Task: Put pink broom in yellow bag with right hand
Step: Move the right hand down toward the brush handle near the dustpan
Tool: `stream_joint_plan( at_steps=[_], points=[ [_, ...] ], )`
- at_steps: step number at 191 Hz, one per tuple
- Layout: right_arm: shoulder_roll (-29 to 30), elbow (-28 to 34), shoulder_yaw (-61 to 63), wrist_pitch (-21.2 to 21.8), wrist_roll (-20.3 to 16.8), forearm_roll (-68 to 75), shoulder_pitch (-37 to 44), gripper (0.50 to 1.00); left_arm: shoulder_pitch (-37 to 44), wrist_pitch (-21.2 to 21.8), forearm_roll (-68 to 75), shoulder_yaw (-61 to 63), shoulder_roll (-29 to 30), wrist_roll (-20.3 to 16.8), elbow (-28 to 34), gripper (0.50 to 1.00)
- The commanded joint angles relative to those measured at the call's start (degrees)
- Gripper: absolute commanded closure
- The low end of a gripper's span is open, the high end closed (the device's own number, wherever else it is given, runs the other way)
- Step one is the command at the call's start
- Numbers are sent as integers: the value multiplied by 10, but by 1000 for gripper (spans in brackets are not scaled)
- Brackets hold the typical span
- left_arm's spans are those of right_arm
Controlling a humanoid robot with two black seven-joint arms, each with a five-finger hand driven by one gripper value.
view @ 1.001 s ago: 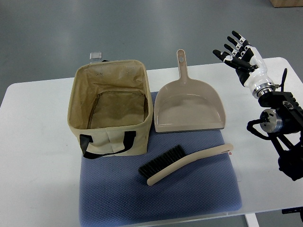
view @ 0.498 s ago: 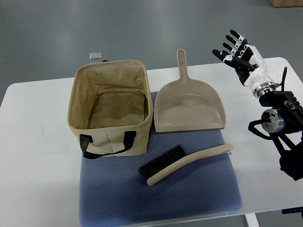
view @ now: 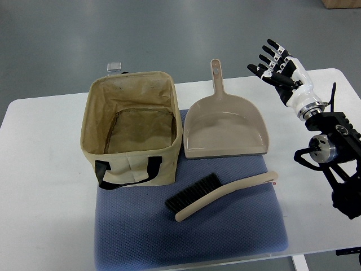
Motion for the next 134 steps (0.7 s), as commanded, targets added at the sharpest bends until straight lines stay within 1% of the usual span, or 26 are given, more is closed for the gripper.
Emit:
stream_joint_plan(
  at_steps=[1,12,33,59,71,84,99,121,134],
  points=[
    [-8,0,-24,0,10,-5,0,570,0,0,0,0,0,0,0,500],
    [-19,-1,-38,0,18,-5,0,570,0,0,0,0,0,0,0,500],
    [-29,-1,-70,-1,52,-5,1,570,0,0,0,0,0,0,0,500],
    [-51,0,-102,4,54,-9,7,568,0,0,0,0,0,0,0,500],
    [-70,0,-117,21,54,-22,9,568,0,0,0,0,0,0,0,500],
    [-95,2,-133,55,54,-51,10,570,0,0,0,0,0,0,0,500],
    [-116,7,-150,78,54,-84,18,572,0,0,0,0,0,0,0,500],
    [-164,25,-208,96,55,-132,39,572,0,0,0,0,0,0,0,500],
    [-195,40,-246,100,56,-166,59,572,0,0,0,0,0,0,0,500]
  ],
)
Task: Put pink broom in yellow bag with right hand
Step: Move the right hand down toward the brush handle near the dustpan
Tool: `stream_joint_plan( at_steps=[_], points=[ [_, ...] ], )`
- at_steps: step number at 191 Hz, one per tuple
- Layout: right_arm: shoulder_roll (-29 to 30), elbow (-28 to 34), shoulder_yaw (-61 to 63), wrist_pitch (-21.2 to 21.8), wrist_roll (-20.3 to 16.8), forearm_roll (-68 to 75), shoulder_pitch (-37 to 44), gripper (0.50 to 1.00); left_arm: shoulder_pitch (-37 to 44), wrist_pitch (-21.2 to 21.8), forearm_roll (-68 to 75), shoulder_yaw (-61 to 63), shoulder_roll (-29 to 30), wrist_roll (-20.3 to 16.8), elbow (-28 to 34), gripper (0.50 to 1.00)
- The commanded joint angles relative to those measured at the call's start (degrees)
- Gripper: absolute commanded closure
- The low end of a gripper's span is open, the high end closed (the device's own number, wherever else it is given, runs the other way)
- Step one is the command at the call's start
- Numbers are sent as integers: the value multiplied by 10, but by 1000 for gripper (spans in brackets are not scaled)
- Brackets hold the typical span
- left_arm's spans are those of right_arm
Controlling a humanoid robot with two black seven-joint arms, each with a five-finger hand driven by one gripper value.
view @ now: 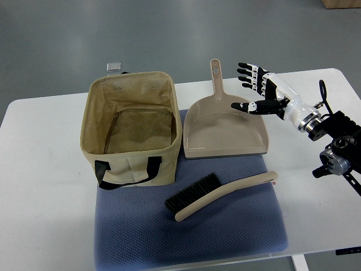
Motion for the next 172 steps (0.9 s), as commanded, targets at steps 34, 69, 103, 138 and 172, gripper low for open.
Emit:
stream_joint_plan(
  at_steps=[34,69,103,138,172],
  points=[
    [-118,70,-149,11,18,-162,70,574,0,0,0,0,0,0,0,500],
    [-172,140,-230,11,15,-185,105,583,0,0,0,0,0,0,0,500],
    [-185,151,-268,-3,11,-231,113,609,0,0,0,0,0,0,0,500],
    [-189,163,-297,-11,-11,-245,114,611,0,0,0,0,0,0,0,500],
    [-181,166,-321,-26,-13,-275,106,644,0,0,0,0,0,0,0,500]
  ],
)
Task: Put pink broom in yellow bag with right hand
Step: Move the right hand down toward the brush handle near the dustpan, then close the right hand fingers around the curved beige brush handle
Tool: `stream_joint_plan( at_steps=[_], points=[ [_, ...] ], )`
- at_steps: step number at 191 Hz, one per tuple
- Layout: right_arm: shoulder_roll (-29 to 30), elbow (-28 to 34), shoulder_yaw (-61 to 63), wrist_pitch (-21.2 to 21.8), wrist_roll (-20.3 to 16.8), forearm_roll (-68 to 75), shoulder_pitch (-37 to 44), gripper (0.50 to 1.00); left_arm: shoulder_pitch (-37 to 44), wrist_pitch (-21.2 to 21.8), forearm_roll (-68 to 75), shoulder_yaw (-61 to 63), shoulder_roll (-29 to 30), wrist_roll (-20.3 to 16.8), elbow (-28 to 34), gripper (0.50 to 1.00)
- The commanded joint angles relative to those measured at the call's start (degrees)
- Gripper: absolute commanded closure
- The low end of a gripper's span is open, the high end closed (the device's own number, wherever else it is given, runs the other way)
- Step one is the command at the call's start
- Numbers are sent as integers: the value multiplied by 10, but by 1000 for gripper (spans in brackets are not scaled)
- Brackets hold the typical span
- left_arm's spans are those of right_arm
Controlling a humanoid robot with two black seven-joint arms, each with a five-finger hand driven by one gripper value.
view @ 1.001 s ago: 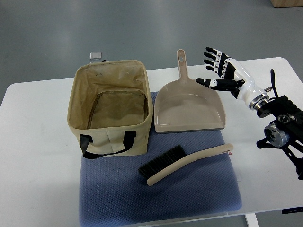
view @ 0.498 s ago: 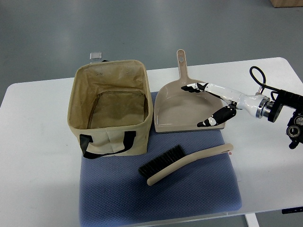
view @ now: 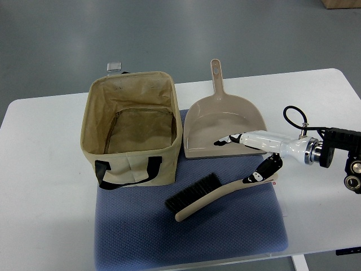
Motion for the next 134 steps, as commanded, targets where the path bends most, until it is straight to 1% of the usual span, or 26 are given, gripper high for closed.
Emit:
stream_joint_plan(
  at_steps=[1,29,36,52,68,134],
  points=[
    [6,3,-14,-15,-1,-17,-8,650,0,0,0,0,0,0,0,500],
    [18,4,-23,-34,-3,-50,-23,675,0,0,0,0,0,0,0,500],
    [24,4,-23,-38,-6,-66,-29,695,0,0,0,0,0,0,0,500],
    [29,4,-23,-44,-16,-80,-32,705,0,0,0,0,0,0,1,500],
    [32,3,-23,-54,-21,-88,-34,734,0,0,0,0,0,1,0,500],
    [33,-1,-26,-56,-22,-137,-47,738,0,0,0,0,0,0,0,500]
  ],
)
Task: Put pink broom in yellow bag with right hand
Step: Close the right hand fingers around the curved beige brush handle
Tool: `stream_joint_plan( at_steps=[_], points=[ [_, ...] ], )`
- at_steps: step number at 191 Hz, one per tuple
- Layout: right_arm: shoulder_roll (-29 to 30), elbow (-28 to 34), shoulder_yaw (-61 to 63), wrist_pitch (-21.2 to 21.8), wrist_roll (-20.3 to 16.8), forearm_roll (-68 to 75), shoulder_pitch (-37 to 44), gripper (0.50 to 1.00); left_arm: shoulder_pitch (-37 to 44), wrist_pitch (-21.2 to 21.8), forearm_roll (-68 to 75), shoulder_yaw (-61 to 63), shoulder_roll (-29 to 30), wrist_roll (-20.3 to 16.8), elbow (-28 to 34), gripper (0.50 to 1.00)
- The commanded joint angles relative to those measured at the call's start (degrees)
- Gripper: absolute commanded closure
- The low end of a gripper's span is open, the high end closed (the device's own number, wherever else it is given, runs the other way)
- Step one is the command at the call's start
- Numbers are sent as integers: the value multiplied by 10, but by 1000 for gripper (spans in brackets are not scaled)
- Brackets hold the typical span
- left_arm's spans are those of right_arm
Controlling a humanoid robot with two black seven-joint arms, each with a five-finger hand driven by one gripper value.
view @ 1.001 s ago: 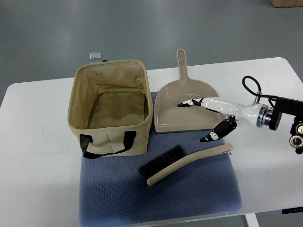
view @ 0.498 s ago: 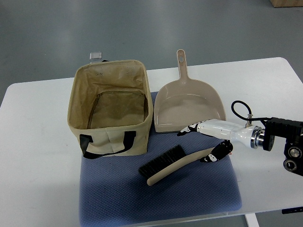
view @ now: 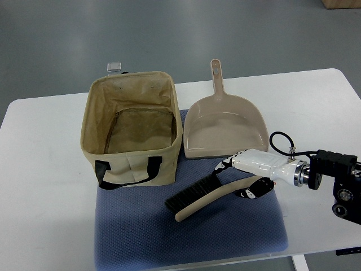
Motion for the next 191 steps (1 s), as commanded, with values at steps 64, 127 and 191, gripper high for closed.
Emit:
stream_joint_plan(
  at_steps=[64,127,191],
  points=[
    [1,-16,0,-2,-20,-36,-8,769,0,0,0,0,0,0,0,500],
    [5,-29,0,-12,-33,-47,-11,865,0,0,0,0,0,0,1,500],
    [0,-30,7,-15,-33,-48,-12,1000,0,0,0,0,0,0,0,500]
  ],
)
